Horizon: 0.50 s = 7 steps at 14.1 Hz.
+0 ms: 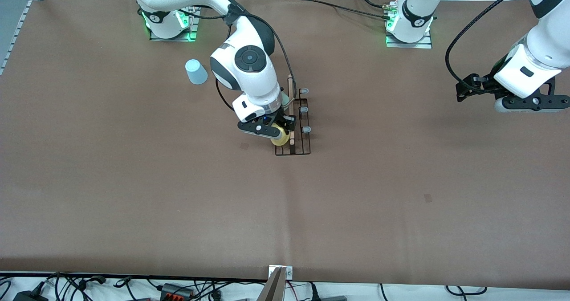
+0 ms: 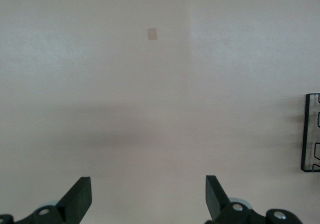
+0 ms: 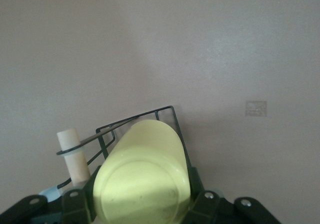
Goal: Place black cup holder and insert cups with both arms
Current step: 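Lower the yellow cup onto a rack peg and open the right gripper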
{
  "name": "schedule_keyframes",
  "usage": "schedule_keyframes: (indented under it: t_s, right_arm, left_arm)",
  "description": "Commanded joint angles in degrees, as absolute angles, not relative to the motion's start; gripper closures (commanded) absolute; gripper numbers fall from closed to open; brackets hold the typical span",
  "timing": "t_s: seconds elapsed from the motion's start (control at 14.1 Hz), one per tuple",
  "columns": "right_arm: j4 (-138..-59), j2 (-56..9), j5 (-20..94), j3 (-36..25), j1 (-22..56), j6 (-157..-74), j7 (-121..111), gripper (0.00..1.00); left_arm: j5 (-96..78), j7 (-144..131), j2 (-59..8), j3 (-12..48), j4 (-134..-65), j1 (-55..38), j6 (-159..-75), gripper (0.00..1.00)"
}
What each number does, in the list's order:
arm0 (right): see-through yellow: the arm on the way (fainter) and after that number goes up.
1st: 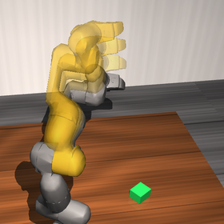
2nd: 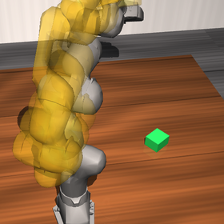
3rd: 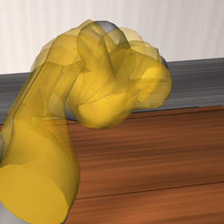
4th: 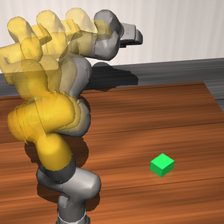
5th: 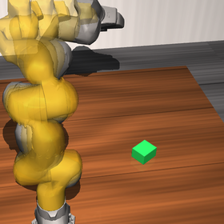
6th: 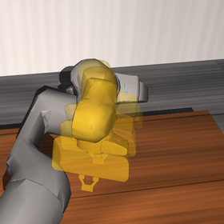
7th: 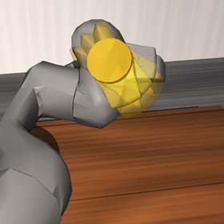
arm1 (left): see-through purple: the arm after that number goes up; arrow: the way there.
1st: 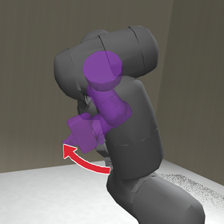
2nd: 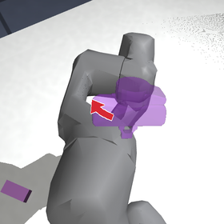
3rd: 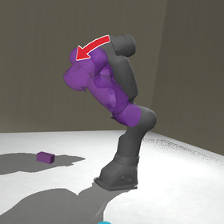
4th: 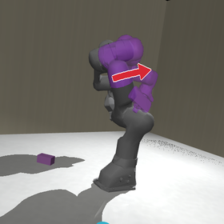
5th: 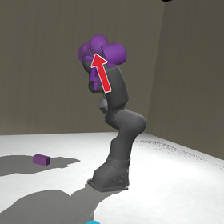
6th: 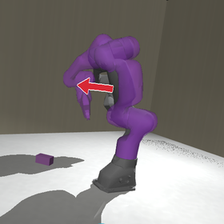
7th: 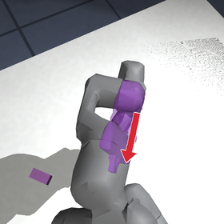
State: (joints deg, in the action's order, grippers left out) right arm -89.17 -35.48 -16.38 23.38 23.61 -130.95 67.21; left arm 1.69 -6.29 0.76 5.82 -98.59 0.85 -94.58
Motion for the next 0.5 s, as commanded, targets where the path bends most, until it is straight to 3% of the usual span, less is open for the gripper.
schedule_keyframes:
  t_s: [0.0, 0.21, 0.43]
  right_arm:
    - [-87.9, -36.6, -17.4, 22.9, 23.8, -130.5, 68.1, 0.00]
    - [-87.8, -34.6, -17.1, 21.4, 22.3, -129.7, 66.8, 0.00]
    - [-88.0, -31.0, -16.6, 21.4, 17.7, -123.2, 61.6, 0.00]
  left_arm:
    - [0.4, -6.3, -0.1, 5.8, -96.8, 0.8, -93.3, 0.00]
    - [0.4, -6.3, -0.1, 5.8, -96.8, 0.8, -93.3, 0.00]
    - [0.4, -6.3, -0.1, 5.8, -96.8, 0.8, -93.3, 0.00]
